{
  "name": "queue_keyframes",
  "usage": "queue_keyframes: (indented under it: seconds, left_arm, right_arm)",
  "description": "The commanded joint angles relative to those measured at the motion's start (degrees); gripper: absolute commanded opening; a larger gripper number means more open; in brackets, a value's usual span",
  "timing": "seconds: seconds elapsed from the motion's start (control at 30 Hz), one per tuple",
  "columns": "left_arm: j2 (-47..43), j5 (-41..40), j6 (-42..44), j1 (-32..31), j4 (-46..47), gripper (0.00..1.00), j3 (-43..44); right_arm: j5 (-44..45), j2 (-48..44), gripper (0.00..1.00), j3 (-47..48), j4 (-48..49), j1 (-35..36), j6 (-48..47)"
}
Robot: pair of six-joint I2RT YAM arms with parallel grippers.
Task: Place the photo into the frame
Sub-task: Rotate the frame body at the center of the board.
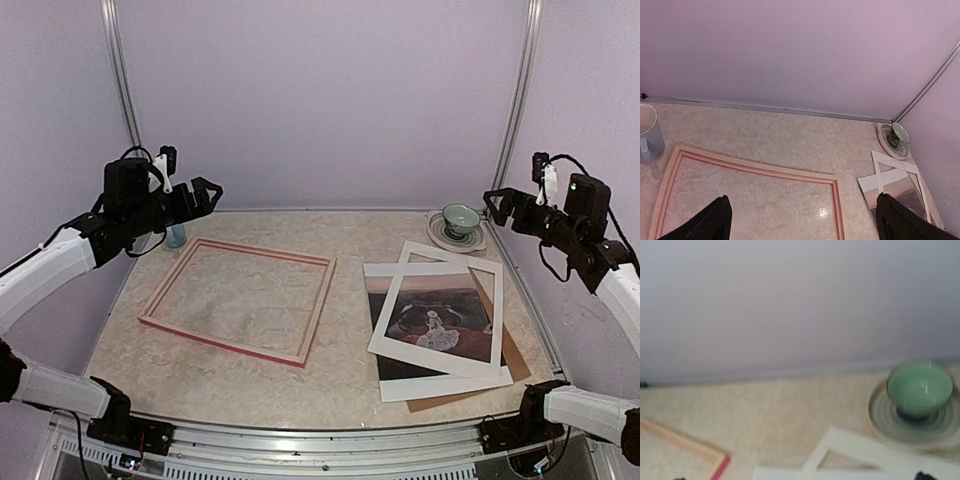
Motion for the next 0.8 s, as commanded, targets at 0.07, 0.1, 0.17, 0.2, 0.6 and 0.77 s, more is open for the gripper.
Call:
queue_keyframes:
  seconds: [0.07,0.1,0.17,0.2,0.6,0.77]
  left_arm:
    - [6.42,-0.82,2.19,-4.91,-3.74,0.99,4.64]
    - [7.13,-0.27,2.12,-5.34,-3.69,0.99,4.56]
    - [8.15,0.56,2.02,-6.62,-3.39,0.99,4.15]
    - [8.59,0.81,2.14,-7.23,-3.29,0.99,4.1]
    - [17.51,-0.2,3.07,-16.36,-6.05,0.99,6.71]
    - [25.12,0.99,3.83,-18.37,-10.93,0.99,12.71]
  right_arm:
    - [-6.17,4.4,0.99,-0.63,-3.39,0.27,1.37]
    - [-7.34,5.8,0.99,-0.79,-3.41,0.59,1.97]
    - [-7.23,8.07,0.99,-1.09,-3.37,2.1,2.93]
    - [-5.95,8.99,0.99,-1.23,-3.19,3.55,3.24]
    - [8.59,19.93,0.99,1.65,-3.04,18.12,1.86]
    - [10.75,22.33,0.99,2.69,-3.6,20.01,1.35]
